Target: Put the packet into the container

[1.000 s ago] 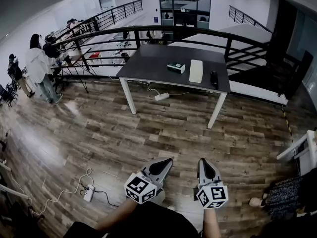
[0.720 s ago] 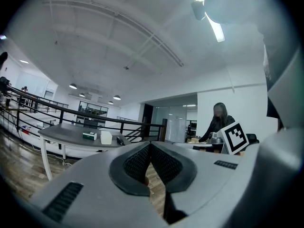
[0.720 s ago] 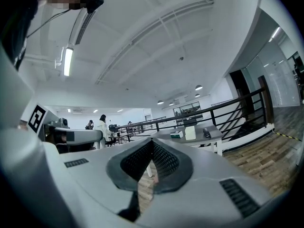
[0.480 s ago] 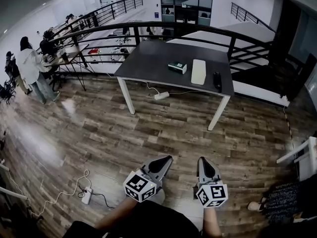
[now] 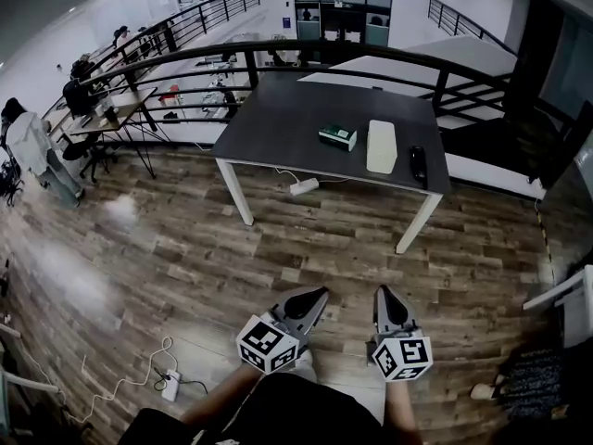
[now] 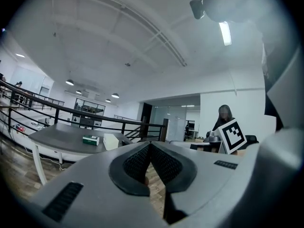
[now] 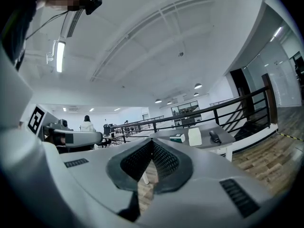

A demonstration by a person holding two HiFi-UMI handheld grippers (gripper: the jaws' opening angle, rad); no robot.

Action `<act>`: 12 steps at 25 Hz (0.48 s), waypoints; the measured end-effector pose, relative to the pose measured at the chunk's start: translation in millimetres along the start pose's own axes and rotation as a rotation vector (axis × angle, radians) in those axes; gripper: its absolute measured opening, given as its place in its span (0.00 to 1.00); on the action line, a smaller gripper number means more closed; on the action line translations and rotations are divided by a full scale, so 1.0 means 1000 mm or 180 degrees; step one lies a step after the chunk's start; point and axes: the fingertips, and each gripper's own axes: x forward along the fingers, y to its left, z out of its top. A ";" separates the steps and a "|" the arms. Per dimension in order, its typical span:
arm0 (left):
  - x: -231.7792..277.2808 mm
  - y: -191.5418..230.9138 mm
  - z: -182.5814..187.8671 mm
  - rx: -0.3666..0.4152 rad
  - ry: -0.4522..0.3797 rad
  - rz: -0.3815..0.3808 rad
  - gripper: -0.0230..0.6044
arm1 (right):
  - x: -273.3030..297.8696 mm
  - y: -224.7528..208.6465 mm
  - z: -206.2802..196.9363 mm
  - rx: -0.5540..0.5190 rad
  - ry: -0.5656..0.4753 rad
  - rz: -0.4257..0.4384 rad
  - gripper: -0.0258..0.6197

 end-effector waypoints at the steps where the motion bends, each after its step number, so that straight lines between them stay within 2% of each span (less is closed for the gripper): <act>1: 0.004 0.010 0.004 0.0003 -0.0005 -0.0010 0.05 | 0.011 0.000 0.002 0.0005 -0.0010 -0.0007 0.04; 6: 0.018 0.049 0.014 0.0041 0.0004 -0.0059 0.04 | 0.053 0.003 0.004 -0.0012 0.0015 -0.0021 0.04; 12: 0.030 0.081 0.008 0.0055 0.0099 -0.0136 0.05 | 0.086 -0.004 -0.003 0.0053 0.0067 -0.0122 0.04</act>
